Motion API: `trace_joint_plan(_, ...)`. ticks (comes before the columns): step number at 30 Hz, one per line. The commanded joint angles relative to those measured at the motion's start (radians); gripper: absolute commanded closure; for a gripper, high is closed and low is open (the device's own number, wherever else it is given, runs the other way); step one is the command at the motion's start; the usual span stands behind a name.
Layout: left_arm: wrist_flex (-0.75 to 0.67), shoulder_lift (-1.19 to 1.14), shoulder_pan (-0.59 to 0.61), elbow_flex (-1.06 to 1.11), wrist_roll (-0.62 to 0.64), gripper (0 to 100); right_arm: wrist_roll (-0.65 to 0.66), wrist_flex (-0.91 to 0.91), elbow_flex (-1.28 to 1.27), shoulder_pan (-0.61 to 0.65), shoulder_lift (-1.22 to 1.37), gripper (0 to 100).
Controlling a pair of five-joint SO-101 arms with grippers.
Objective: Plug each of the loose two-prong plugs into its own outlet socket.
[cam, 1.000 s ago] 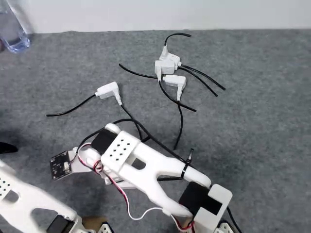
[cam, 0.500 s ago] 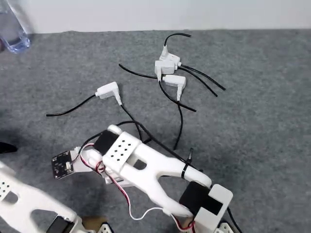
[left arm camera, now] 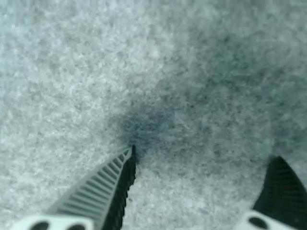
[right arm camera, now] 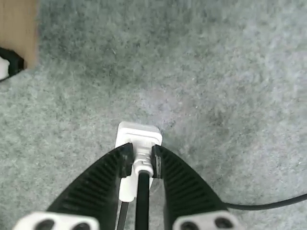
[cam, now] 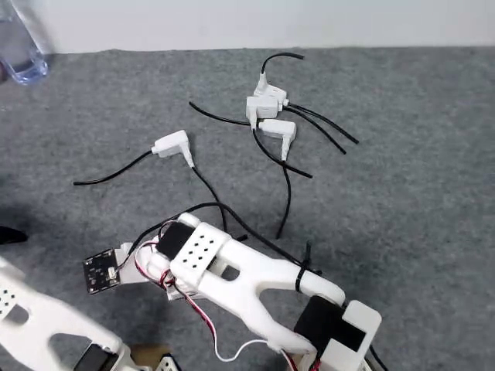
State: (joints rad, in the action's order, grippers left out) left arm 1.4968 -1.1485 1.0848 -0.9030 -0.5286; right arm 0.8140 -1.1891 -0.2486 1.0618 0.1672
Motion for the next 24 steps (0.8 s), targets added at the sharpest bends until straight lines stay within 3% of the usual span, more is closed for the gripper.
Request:
trace_joint_plan(1, -0.072, -0.153, 0.021, 0.013, -0.009, 59, -0.028, 0.050, -0.081, 0.005, 0.025, 99.0)
trace_joint_plan(24, -0.071, -0.158, 0.037, -0.030, -0.008, 59, -0.034, 0.044, -0.152, -0.016, 0.068, 99.0)
